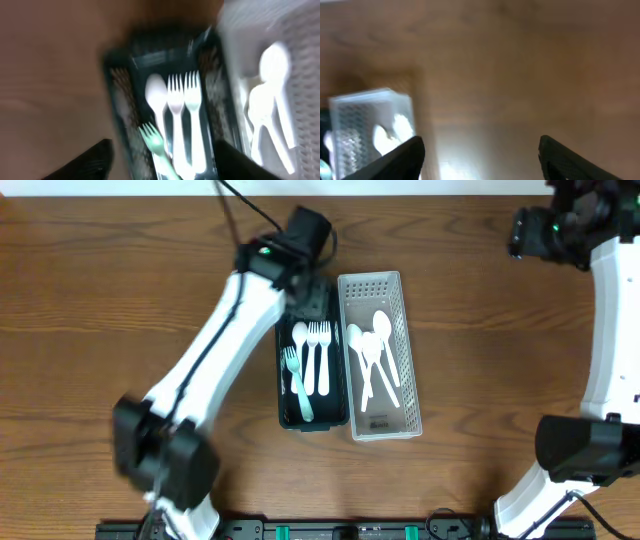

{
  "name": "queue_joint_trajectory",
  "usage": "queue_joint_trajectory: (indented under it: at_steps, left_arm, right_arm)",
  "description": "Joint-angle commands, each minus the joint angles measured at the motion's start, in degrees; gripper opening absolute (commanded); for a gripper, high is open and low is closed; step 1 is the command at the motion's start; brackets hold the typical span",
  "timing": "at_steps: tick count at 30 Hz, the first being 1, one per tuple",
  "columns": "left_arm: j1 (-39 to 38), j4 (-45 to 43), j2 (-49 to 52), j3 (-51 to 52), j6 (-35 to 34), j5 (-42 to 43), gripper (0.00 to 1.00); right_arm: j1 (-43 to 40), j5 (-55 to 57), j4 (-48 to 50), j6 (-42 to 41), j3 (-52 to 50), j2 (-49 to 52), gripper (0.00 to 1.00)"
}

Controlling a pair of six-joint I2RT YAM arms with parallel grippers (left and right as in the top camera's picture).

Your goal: Pack container

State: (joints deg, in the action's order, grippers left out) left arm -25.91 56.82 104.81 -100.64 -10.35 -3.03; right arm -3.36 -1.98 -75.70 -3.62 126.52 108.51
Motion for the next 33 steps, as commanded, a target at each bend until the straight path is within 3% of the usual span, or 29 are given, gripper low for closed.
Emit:
queue_joint_trajectory:
  at_steps: [1,3,4,9,13,16,22,26,33]
  left_arm:
    - [1.3,-3.0,-7.0,-0.5,7.0,-9.7,0.94]
    - [2.8,-6.7,-9.0,-0.5,8.9,-14.5,0.98]
    - [3.9,-8.9,-9.6,-0.5,9.5,-16.2,0.98]
    - [11.0,-23.6,-9.3,-0.5,10.2,-17.0,0.98]
    - [15.7,-28.5,-7.9,-0.5,16.5,-17.0,0.98]
    - [18.6,-28.4,-8.4,-0.4,16.8,-14.4,0.98]
    - [20.8,-29.2,-13.7,4.9,16.8,-0.1,0.98]
    - [20.4,-35.8,-19.9,16.5,16.8,0.3,0.98]
    - [20.4,-51.3,-34.9,43.6,16.8,1.1,0.98]
  right_arm:
    - [5.3,-1.2,5.2,1.6,0.1,-4.7,0.8]
    - [8.2,-0.9,11.2,1.6,0.1,-4.8,0.89]
    - [9.4,-0.8,14.6,2.0,0.1,-4.4,0.99]
    - [13.5,-0.8,29.0,3.5,0.1,-1.0,0.99]
    - [14.3,-0.8,35.8,3.7,0.1,1.3,0.99]
    - [13.6,-0.8,36.5,3.7,0.1,1.6,0.99]
    - [11.8,6.2,31.0,3.7,-1.4,-1.3,0.99]
    - [9.5,6.9,34.0,3.7,-10.4,-6.6,0.99]
    - [7.3,7.0,48.1,3.7,-41.2,-19.8,0.99]
